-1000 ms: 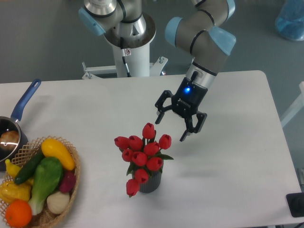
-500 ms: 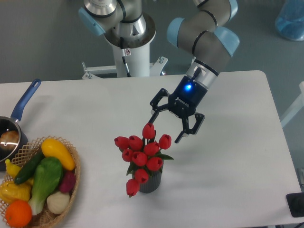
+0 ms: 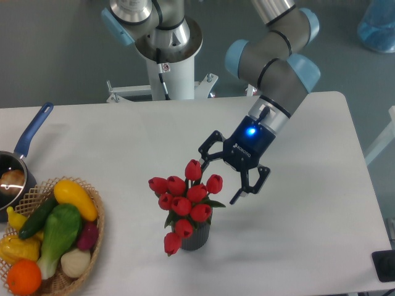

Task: Pick up the flowers from the vase
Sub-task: 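Lower the open gripper over the tulip stems above the vase rim, then close the gripper around the tulip stems below the blooms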

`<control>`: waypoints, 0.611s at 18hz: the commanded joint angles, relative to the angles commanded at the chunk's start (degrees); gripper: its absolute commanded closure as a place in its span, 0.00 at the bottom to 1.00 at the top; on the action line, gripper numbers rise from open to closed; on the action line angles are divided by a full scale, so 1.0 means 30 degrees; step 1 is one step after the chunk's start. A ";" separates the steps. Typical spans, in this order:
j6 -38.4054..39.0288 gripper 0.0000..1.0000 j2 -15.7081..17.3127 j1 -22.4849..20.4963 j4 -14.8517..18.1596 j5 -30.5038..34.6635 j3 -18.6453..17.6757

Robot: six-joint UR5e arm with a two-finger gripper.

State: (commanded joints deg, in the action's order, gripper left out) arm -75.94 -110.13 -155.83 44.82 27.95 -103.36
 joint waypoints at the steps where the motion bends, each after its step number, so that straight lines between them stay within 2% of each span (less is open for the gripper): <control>1: 0.0029 0.00 -0.0029 0.0117 0.0000 -0.0058 0.0029; 10: -0.0029 0.00 -0.0586 0.0792 -0.0029 -0.1755 0.0293; 11: -0.0030 0.05 -0.0615 0.0792 0.0000 -0.2048 0.0293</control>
State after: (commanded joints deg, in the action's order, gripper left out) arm -76.03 -111.97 -153.46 44.82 21.81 -102.48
